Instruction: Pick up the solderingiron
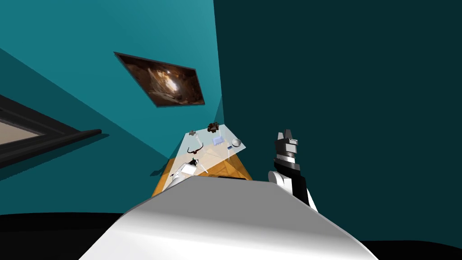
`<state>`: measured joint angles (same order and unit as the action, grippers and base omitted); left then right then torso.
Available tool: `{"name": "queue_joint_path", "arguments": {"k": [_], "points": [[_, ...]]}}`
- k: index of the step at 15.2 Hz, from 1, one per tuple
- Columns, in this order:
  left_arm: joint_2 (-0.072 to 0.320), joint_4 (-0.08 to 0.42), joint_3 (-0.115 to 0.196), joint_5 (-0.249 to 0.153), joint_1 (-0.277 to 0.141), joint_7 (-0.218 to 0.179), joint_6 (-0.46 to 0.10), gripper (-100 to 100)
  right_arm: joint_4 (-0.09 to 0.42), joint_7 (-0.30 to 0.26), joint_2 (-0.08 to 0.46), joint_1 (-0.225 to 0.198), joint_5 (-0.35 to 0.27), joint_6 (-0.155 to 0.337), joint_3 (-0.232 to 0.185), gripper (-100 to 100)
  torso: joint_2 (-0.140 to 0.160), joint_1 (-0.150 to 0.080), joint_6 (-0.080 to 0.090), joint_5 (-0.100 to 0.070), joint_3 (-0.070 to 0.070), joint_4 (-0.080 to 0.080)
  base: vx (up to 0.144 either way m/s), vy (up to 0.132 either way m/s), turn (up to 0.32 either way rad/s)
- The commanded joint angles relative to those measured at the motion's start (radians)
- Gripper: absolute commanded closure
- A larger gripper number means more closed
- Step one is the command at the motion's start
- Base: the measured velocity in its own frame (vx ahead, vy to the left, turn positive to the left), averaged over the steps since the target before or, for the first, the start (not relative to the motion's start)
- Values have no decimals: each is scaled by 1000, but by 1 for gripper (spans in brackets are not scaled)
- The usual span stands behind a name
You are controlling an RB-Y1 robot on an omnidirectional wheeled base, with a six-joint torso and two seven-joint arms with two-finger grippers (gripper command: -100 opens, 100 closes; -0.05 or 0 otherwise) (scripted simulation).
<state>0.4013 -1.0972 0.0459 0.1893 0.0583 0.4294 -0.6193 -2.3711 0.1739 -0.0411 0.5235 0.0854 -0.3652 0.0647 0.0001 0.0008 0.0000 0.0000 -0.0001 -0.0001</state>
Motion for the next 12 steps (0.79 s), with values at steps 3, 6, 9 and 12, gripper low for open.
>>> {"name": "queue_joint_path", "arguments": {"k": [3, 6, 9, 12], "points": [[5, 71, 11, 11, -21, -24, 42, -100, 0, 0, 0, 0, 0, 0, 0, 0, 0, 0, 0, 0, 0, 0, -13, 11, -71], [9, 128, 20, 20, -38, -43, 74, -100, 0, 0, 0, 0, 0, 0, 0, 0, 1, 0, 0, 0, 0, 0, -12, 10, -92], [9, 131, 20, 20, -40, -43, 75, 100, 0, 0, 0, 0, 0, 0, 0, 0, -1, 2, 0, 1, 0, 0, -7, 4, -43], [10, 131, 21, 20, -38, -43, 74, 100, 0, 0, 0, 0, 0, 0, 0, 0, -2, 2, 2, 2, -1, 0, -2, 1, 7]]}}
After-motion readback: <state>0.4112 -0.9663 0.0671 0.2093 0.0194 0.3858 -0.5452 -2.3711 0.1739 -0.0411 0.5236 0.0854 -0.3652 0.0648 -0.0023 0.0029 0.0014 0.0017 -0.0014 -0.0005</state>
